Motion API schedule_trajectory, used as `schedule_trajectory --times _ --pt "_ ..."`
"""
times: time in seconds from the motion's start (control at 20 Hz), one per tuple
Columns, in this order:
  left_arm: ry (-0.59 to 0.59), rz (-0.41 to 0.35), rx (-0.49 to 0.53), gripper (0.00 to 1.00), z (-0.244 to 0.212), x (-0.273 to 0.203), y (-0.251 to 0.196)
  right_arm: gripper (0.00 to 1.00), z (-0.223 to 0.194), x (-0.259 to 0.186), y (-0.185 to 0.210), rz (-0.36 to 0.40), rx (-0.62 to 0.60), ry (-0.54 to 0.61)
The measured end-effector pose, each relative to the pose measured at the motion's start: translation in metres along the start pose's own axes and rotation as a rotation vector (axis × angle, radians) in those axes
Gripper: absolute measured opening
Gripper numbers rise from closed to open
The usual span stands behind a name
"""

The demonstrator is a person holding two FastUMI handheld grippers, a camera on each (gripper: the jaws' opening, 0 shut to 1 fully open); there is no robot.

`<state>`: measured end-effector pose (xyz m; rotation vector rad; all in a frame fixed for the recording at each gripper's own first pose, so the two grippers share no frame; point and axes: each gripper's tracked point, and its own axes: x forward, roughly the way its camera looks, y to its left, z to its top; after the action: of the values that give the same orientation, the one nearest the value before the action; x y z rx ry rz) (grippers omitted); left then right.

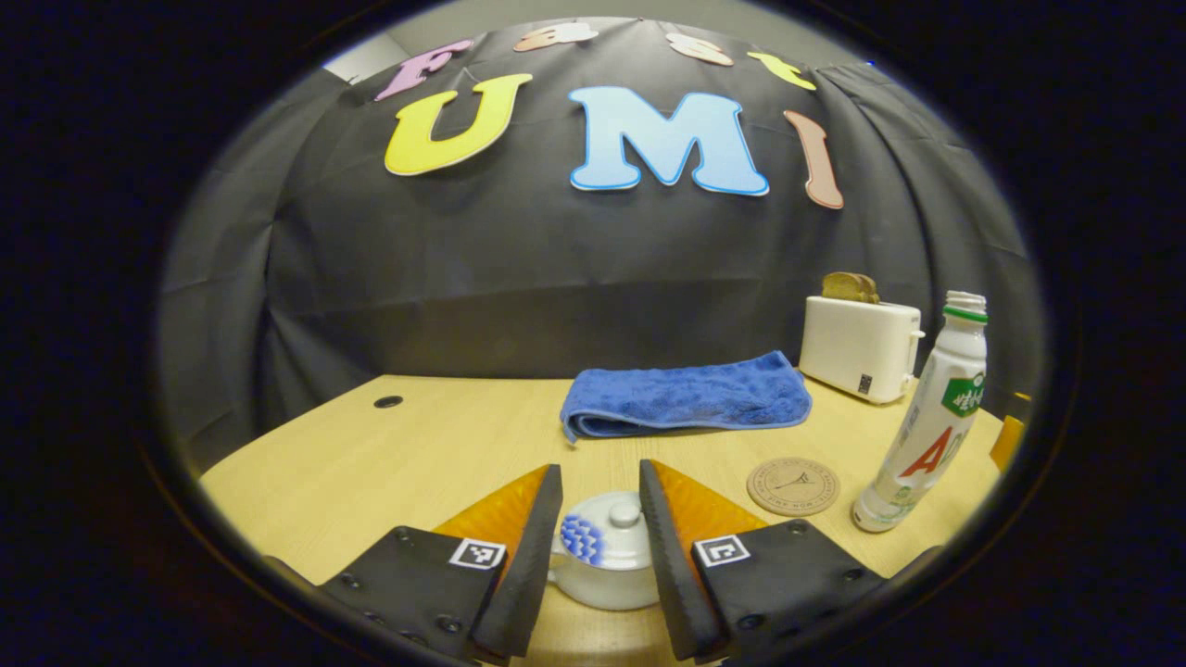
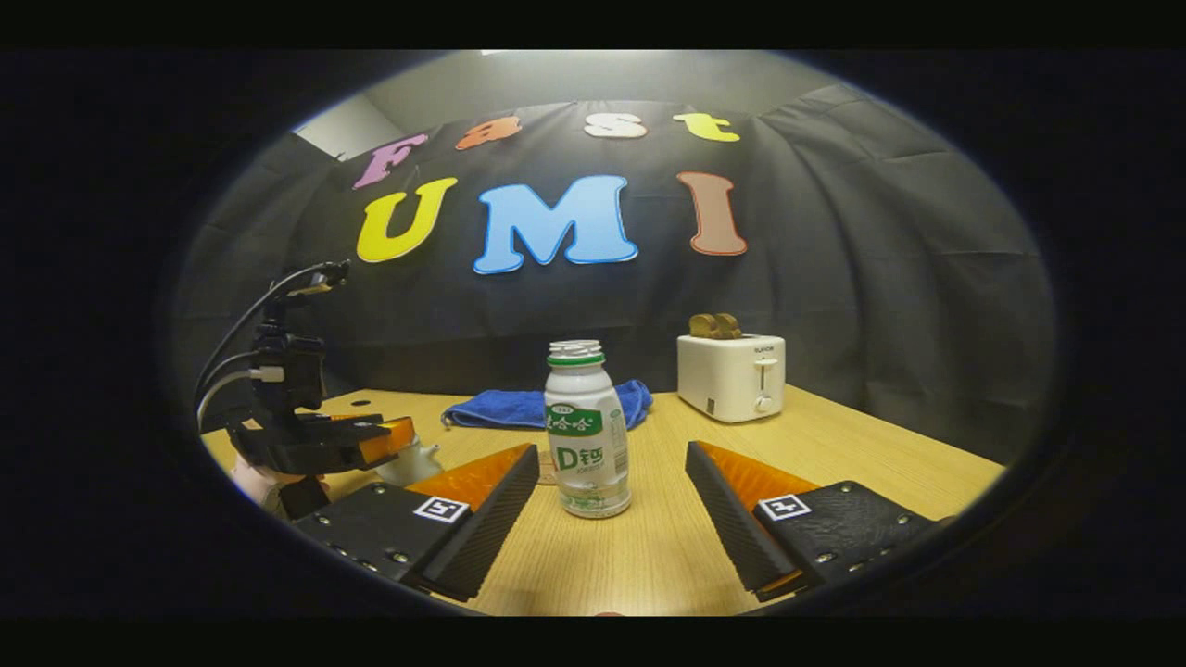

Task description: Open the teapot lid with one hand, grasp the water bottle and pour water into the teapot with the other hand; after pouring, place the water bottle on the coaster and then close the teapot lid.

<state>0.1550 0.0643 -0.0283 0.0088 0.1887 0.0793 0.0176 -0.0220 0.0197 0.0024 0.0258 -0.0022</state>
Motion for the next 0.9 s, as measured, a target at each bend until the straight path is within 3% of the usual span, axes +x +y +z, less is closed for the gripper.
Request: schedule_trajectory --times 0.05,0.2,0.25,0.5,0.75,0.9 --pt "0.002 -0.001 0.006 0.55 0.0 0.0 -0.001 0.98 0.0 0.0 -0.001 -0.002 0.002 -0.002" --pt "0.001 -0.007 0.015 0.54 0.0 0.002 -0.003 0.98 0.0 0.0 -0.002 -0.006 0.003 0.0" --pt "0.001 -0.013 0.013 0.59 0.0 0.002 -0.005 0.98 -0.001 0.0 -0.002 -0.007 0.003 0.002" --pt "-0.006 -0.045 -0.011 0.54 0.0 0.001 -0.008 0.98 -0.001 -0.001 -0.004 -0.012 0.002 0.0" --pt "-0.033 -0.142 -0.056 0.54 0.006 -0.002 -0.018 0.98 -0.001 -0.001 -0.003 -0.013 0.01 0.004" --pt "-0.03 -0.137 -0.017 0.53 0.002 0.0 -0.017 0.98 -0.004 0.001 0.0 -0.004 0.011 0.008"
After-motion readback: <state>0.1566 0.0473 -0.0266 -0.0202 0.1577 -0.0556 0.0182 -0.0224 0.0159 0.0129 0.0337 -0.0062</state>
